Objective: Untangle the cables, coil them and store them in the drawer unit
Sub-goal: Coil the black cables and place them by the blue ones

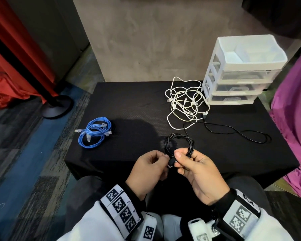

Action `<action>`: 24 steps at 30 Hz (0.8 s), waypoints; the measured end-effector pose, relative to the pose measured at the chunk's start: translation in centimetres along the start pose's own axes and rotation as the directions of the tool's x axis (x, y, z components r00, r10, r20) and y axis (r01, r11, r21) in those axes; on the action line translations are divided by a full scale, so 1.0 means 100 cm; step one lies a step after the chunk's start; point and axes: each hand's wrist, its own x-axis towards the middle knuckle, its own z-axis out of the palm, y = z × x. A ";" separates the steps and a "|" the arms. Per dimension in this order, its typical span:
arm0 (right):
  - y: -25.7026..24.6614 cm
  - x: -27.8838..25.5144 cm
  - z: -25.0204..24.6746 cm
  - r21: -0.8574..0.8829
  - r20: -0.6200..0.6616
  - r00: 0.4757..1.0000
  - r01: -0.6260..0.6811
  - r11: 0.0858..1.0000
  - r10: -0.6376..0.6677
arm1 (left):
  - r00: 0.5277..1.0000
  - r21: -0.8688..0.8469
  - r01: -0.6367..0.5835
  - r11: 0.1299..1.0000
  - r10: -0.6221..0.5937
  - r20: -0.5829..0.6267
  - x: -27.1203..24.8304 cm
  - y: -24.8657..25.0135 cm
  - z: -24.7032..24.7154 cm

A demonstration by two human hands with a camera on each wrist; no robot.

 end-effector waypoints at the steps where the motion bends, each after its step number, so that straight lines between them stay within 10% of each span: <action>1: 0.001 0.000 0.000 0.014 -0.013 1.000 -0.001 1.000 0.001 | 1.000 0.003 -0.006 1.000 0.006 0.009 0.000 0.000 -0.001; 8: 0.009 0.002 0.003 0.068 -0.061 0.998 0.010 0.998 -0.006 | 0.995 -0.065 -0.024 0.998 0.030 0.099 -0.008 -0.006 -0.008; 14: 0.010 0.002 0.000 -0.286 0.032 0.988 0.154 0.946 -0.151 | 0.993 -0.078 -0.095 0.992 0.100 0.059 -0.010 -0.006 -0.013; 20: -0.008 0.000 -0.009 -0.230 0.158 0.986 -0.007 0.973 0.044 | 0.961 0.136 -0.254 0.958 0.266 -0.071 -0.002 -0.013 -0.021; 24: -0.008 -0.002 -0.013 -0.233 0.228 0.963 -0.089 0.969 0.143 | 0.976 -0.033 -0.197 0.980 0.199 0.088 -0.001 -0.005 -0.018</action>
